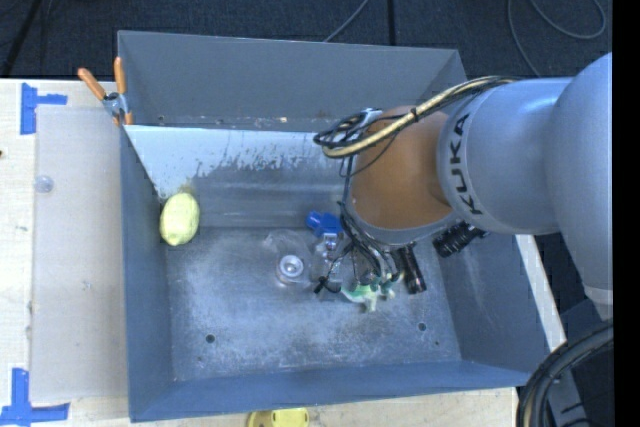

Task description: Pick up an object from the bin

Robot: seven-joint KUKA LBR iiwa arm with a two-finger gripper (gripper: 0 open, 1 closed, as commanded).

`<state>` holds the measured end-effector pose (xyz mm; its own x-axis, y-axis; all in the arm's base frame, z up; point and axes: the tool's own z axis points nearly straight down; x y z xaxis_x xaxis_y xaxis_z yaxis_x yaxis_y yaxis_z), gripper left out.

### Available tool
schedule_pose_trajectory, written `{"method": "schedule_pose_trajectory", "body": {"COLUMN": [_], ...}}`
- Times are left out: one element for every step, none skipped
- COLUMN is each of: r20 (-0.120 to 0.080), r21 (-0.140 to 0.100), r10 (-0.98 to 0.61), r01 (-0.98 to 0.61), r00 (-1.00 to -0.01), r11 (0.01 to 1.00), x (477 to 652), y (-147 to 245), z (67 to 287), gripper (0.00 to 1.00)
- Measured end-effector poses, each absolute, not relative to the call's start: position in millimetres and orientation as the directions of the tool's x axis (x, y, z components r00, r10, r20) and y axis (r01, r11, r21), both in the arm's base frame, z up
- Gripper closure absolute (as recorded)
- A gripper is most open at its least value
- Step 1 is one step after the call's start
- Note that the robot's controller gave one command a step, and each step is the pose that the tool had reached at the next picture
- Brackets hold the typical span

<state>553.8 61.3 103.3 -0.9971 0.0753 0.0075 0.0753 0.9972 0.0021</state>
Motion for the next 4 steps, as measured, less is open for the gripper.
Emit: {"method": "schedule_pose_trajectory", "body": {"r20": [0.007, 0.019, 0.005, 0.02], "r21": [0.002, 0.0, 0.003, 0.0], "r10": [0.076, 0.066, 0.066, 0.071], "r01": [0.076, 0.066, 0.066, 0.071], "r00": [-0.997, -0.998, -0.998, -0.997], "r11": [0.997, 0.998, 0.998, 0.997], "x": [553.9, 542.2, 544.4, 522.2], "y": [61, 60, 61, 46], "z": [103, 135, 178, 194], "gripper": [1.0, 1.0, 1.0, 0.0]}}
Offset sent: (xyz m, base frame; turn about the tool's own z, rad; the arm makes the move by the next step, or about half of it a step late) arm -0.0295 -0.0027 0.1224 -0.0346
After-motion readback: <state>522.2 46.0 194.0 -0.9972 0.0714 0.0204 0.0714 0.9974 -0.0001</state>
